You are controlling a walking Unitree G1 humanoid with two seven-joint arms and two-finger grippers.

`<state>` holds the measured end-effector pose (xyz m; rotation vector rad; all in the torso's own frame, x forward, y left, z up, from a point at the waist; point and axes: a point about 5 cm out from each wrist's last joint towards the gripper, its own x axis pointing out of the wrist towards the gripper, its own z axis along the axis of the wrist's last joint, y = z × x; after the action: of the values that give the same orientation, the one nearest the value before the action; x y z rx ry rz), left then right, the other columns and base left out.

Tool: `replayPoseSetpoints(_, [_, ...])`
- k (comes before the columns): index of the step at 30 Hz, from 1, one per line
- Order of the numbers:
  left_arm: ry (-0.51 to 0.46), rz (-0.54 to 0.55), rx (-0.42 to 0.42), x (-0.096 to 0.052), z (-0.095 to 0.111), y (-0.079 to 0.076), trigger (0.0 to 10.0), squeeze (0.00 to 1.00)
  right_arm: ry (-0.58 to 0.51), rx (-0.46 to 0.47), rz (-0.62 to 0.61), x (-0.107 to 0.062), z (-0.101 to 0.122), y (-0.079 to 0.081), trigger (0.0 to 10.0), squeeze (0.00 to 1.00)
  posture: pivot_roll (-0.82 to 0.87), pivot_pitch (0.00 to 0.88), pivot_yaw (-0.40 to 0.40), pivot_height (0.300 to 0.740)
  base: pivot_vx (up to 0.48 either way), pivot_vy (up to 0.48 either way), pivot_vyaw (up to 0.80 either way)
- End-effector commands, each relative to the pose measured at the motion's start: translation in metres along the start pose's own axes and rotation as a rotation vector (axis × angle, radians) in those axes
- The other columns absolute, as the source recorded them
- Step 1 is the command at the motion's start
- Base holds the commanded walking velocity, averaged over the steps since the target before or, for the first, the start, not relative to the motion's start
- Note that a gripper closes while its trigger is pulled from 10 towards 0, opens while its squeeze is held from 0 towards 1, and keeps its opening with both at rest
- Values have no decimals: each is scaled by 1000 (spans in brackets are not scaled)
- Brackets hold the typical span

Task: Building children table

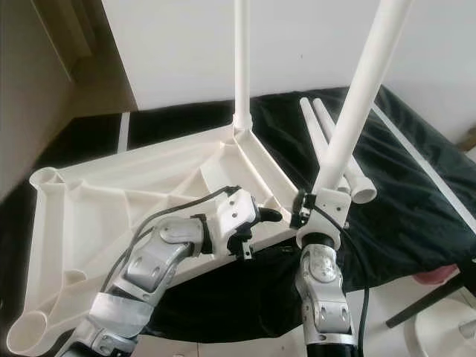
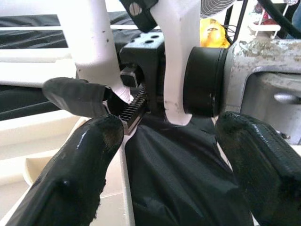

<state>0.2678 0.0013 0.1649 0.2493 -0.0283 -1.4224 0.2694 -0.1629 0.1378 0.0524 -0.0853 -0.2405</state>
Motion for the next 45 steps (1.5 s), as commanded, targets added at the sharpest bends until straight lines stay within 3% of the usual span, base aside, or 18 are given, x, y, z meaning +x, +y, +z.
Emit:
replayPoseSetpoints(1, [0, 61, 1, 0, 1, 4, 10000, 0, 1, 4, 20, -1, -2, 1, 10000, 1000, -46, 2, 35, 740, 0, 0, 0])
replayPoseSetpoints(4, [1, 61, 1, 0, 1, 4, 10000, 0, -1, -4, 23, 0, -2, 0, 10000, 1000, -47, 3, 37, 740, 0, 0, 0])
replayPoseSetpoints(5, [2, 61, 1, 0, 1, 4, 10000, 0, -16, -17, 45, 1, -1, -5, 10000, 910, -48, 3, 37, 740, 0, 0, 0])
replayPoseSetpoints(6, [2, 61, 1, 0, 1, 4, 10000, 0, -16, -17, 45, 1, -1, -5, 10000, 910, -48, 3, 37, 740, 0, 0, 0])
replayPoseSetpoints(7, [3, 60, 2, 0, 1, 3, 10000, 0, -26, -17, 89, 3, 1, -9, 10000, 0, -50, 5, 38, 740, 0, 0, 0])
replayPoseSetpoints(12, [2, 39, 6, 4, 1, -1, 10000, 0, -52, -21, 267, 10, 6, -19, 10000, 0, -59, 12, 40, 740, 0, 0, 0])
replayPoseSetpoints(19, [-7, 33, 19, 8, 2, -8, 10000, 0, -39, -68, 385, 15, 7, -32, 10000, 0, -62, 10, 42, 740, 0, 0, 0])
replayPoseSetpoints(20, [-10, 32, 32, 10, 2, -11, 10000, 0, -21, -95, 461, 15, 8, -39, 10000, 0, -69, 10, 45, 740, 0, 0, 0])
replayPoseSetpoints(27, [-10, 44, 49, 12, 4, -8, 10000, 0, 1, -143, 563, 25, 9, -52, 10000, 0, -78, 10, 49, 740, 0, 0, 0])
replayPoseSetpoints(32, [1, 66, 59, 13, 2, -4, 10000, 0, 20, -162, 645, 44, 10, -50, 10000, 0, -80, 3, 43, 740, 0, 0, 0])
replayPoseSetpoints(41, [0, 71, 62, 10, 2, -5, 10000, 0, 28, -185, 737, 50, 8, -36, 10000, 0, -65, 0, 35, 740, 0, 0, 0])
replayPoseSetpoints(42, [5, 80, 68, 10, 2, -3, 10000, 0, 45, -207, 804, 55, 6, -28, 7961, 0, -55, 0, 30, 740, 0, 0, 0])
replayPoseSetpoints(43, [5, 80, 68, 10, 2, -3, 10000, 0, 45, -207, 804, 55, 6, -28, 7961, 0, -55, 0, 30, 740, 0, 0, 0])
replayPoseSetpoints(44, [7, 84, 70, 10, 2, -3, 10000, 0, 51, -213, 822, 57, 4, -27, 4706, 0, -55, 0, 30, 740, 0, 0, 0])
replayPoseSetpoints(45, [8, 88, 72, 10, 2, -2, 10000, 0, 53, -216, 828, 59, 3, -28, 3412, 0, -53, 0, 28, 740, 0, 0, 0])
